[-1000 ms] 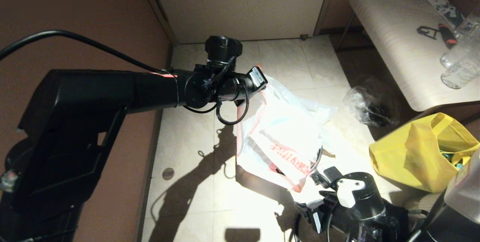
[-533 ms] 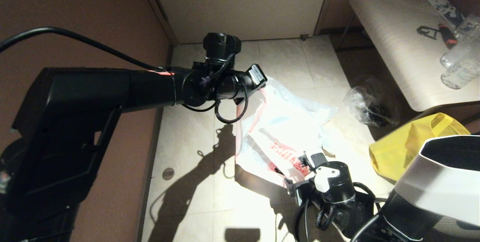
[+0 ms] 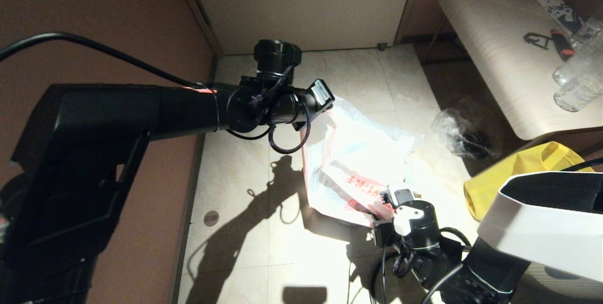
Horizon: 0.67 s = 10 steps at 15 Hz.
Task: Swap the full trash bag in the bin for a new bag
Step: Put the new garbage bag on the trash can
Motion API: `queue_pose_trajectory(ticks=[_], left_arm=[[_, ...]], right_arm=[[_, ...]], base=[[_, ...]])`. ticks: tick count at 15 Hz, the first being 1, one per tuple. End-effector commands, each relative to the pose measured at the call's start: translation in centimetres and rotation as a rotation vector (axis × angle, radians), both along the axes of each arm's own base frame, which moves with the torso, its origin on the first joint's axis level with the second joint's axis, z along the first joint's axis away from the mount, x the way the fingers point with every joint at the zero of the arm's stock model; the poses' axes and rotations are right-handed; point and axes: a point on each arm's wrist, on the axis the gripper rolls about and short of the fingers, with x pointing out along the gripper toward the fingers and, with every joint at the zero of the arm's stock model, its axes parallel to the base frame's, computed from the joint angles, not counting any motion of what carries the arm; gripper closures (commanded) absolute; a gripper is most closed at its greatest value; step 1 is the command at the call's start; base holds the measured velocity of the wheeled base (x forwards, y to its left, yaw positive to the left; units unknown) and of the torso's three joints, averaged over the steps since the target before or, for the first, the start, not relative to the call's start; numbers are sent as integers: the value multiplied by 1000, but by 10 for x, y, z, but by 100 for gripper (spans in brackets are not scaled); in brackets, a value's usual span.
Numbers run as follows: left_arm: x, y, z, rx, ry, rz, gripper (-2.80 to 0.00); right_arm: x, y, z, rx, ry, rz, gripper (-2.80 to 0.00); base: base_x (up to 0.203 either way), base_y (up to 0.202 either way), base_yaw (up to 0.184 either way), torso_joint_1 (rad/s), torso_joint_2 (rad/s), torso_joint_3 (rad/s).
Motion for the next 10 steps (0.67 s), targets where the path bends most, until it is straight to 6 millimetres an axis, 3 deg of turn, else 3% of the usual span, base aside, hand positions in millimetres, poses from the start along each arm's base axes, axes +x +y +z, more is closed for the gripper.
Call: queue_pose_trajectory(ticks=[1, 4, 7, 10], left_arm=[[-1, 0, 0, -2, 4, 0, 0], [-1, 0, -14, 37, 61, -2, 0], [-1, 1, -46, 98, 147, -31, 0], [0, 6, -75, 180, 205, -51, 0]], right_arm=[[1, -4, 2, 4, -6, -13, 0], [13, -31, 0, 0, 7, -93, 0], [23, -57, 1, 13, 18, -148, 0], [23, -66, -6, 6, 46, -152, 0]], base=[[0, 0, 0, 0, 0, 0], [0, 0, 0, 0, 0, 0], [0, 0, 0, 0, 0, 0], [0, 0, 0, 0, 0, 0]])
